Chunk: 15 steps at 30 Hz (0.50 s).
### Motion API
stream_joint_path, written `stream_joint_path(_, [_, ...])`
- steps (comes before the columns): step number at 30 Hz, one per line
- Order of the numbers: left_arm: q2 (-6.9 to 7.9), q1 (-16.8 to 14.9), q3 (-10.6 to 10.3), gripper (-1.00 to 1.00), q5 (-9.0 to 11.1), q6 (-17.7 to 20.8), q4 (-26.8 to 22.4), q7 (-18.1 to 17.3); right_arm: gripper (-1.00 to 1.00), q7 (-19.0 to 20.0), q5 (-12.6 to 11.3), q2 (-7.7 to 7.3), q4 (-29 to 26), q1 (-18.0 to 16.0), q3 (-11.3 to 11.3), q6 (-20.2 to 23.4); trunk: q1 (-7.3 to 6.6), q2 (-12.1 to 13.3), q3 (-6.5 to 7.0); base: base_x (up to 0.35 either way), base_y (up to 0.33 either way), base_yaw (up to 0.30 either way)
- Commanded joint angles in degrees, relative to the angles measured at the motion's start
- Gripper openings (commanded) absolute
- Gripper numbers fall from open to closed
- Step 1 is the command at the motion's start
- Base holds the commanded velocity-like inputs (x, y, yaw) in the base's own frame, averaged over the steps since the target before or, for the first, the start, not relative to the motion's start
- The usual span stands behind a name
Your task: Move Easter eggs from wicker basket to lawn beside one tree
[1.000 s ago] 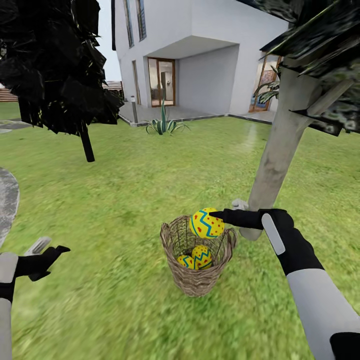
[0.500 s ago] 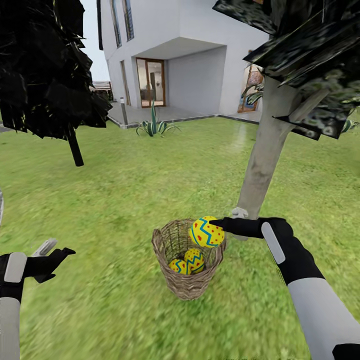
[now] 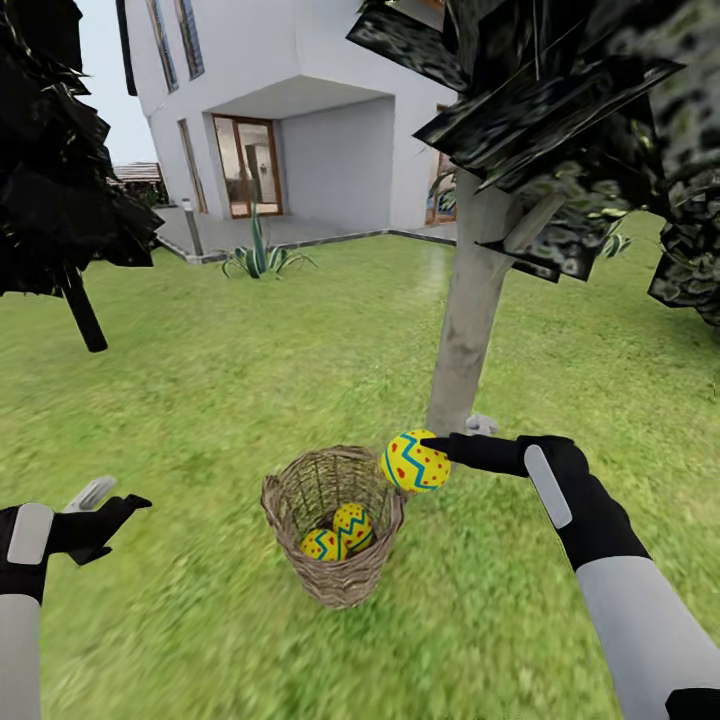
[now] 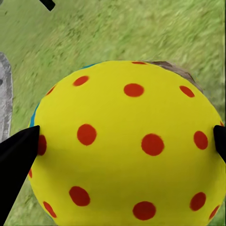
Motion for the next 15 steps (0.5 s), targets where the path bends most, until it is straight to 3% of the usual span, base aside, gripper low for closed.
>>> stream_joint_path(1, [-0.01, -0.02, 0.09, 1.0, 0.6, 0.25, 0.0, 0.53, -1.0, 0.11, 0.16, -0.03, 0.02, -0.05, 0.05, -0.03, -0.23, 0.39, 0.13, 0.0, 0.0, -0.3])
stream_joint_path(15, [-0.12, -0.02, 0.09, 1.0, 0.6, 0.25, 0.24, 0.53, -1.0, -0.08, 0.49, -0.03, 1.71, -0.05, 0.01, -2.31, -3.31, 6.01, 2.64, 0.0, 0.0, -0.3])
